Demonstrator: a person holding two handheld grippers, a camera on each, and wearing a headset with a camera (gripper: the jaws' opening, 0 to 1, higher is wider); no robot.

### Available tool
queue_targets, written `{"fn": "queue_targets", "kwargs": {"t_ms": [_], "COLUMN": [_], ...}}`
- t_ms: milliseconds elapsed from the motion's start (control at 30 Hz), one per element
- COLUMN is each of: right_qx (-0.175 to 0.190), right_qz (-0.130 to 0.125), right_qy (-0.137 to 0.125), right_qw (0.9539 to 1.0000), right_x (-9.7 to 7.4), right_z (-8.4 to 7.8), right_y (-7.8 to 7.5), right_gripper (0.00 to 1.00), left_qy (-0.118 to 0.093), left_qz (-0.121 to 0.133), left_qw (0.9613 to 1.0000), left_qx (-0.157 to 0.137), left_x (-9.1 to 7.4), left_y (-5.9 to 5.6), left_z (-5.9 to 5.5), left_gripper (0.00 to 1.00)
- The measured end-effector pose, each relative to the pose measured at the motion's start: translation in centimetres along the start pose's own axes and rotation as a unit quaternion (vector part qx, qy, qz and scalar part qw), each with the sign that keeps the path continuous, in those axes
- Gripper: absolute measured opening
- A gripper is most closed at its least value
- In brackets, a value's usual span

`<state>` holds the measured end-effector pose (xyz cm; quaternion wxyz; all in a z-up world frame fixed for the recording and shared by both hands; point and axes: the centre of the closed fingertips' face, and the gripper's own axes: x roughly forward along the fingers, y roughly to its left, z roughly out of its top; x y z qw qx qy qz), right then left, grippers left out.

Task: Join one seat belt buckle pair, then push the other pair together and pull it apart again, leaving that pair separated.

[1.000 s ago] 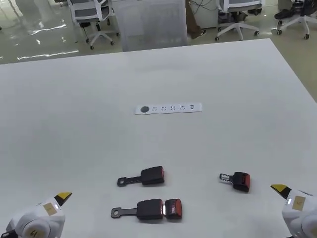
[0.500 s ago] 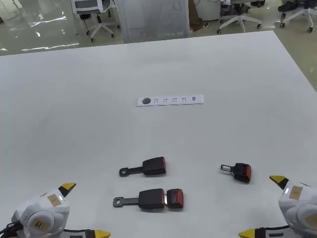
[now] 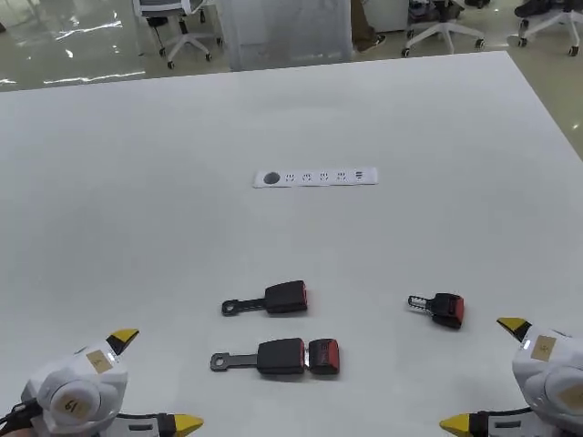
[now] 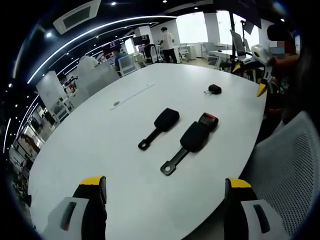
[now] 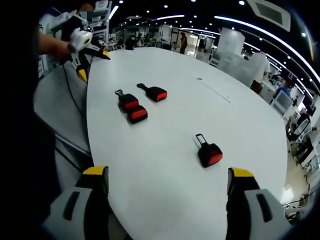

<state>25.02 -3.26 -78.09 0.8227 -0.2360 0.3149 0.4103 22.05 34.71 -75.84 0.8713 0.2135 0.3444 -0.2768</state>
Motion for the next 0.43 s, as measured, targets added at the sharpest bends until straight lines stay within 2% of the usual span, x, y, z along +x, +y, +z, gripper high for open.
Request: {"fn": "queue_targets", "kwargs": {"t_ms": [433], "right_qx": [0.003], "right_qz": [-0.013], "right_qy": [-0.003], "right_qw": [0.9999], "right_x": [-0.31], "right_z": [0.08], "right_y": [-0.39], "right_gripper": [1.0], "left_qy": [-0.001], "left_qz": [0.0], "left_qw": [1.0], "left_qx": [0.01], "left_x": [0.0], "left_y": [0.79], "left_z": [0.75], "left_gripper": [1.0]}}
